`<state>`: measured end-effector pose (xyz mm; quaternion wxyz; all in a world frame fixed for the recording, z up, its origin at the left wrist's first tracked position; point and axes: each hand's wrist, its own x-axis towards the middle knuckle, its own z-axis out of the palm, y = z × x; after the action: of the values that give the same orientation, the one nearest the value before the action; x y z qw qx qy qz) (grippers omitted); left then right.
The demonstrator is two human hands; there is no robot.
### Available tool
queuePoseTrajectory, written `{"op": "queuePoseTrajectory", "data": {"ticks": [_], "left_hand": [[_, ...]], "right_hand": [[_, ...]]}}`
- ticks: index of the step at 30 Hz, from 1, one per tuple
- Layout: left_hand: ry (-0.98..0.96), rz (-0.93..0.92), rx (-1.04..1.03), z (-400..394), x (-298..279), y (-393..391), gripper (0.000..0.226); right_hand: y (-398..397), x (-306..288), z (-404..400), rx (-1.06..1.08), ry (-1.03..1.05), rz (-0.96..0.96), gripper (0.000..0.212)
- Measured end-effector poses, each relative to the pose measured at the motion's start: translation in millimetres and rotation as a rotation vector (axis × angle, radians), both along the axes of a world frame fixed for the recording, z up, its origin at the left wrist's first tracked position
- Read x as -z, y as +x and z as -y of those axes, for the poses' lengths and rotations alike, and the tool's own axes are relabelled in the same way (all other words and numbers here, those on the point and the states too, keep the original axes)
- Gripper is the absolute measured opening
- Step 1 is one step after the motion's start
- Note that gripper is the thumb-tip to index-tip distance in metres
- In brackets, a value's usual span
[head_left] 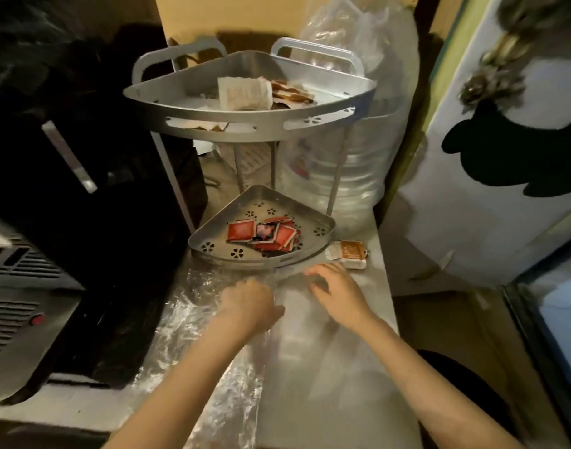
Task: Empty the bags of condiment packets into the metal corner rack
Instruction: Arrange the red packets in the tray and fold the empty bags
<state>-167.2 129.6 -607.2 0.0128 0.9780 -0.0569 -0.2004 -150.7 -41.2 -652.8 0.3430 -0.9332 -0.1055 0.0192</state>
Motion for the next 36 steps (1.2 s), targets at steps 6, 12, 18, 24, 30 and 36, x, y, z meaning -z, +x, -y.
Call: {"op": "queuePoseTrajectory", "data": {"ticks": [6, 12, 18, 24, 30, 36], "left_hand": [[-0.574, 0.012, 0.150, 66.5, 6.1, 49.7, 0.037], [-0.670, 0.176, 0.300, 103.8, 44.7, 82.1, 0.041], [-0.523, 0.222, 0.227, 123.6, 78.3, 94.4, 0.064], [-0.585, 0.321, 0.123, 123.9, 85.7, 89.4, 0.059], [-0.654, 0.320, 0.153, 113.4, 83.0, 80.6, 0.055], [-0.547, 0.307, 0.266, 102.9, 80.6, 74.4, 0.061]], "right_hand": [[28.5, -5.3, 59.6, 0.217, 0.049, -0.069, 0.051], [47.8, 6.7, 92.6, 0.315, 0.018, -0.136, 0.064], [69.6, 25.9, 94.5, 0.238, -0.109, -0.188, 0.064], [75.7, 37.0, 99.0, 0.220, -0.153, -0.121, 0.054], [63.4, 30.0, 93.4, 0.193, -0.217, -0.015, 0.047], [53.2, 24.1, 82.0, 0.203, 0.032, -0.196, 0.068]]}}
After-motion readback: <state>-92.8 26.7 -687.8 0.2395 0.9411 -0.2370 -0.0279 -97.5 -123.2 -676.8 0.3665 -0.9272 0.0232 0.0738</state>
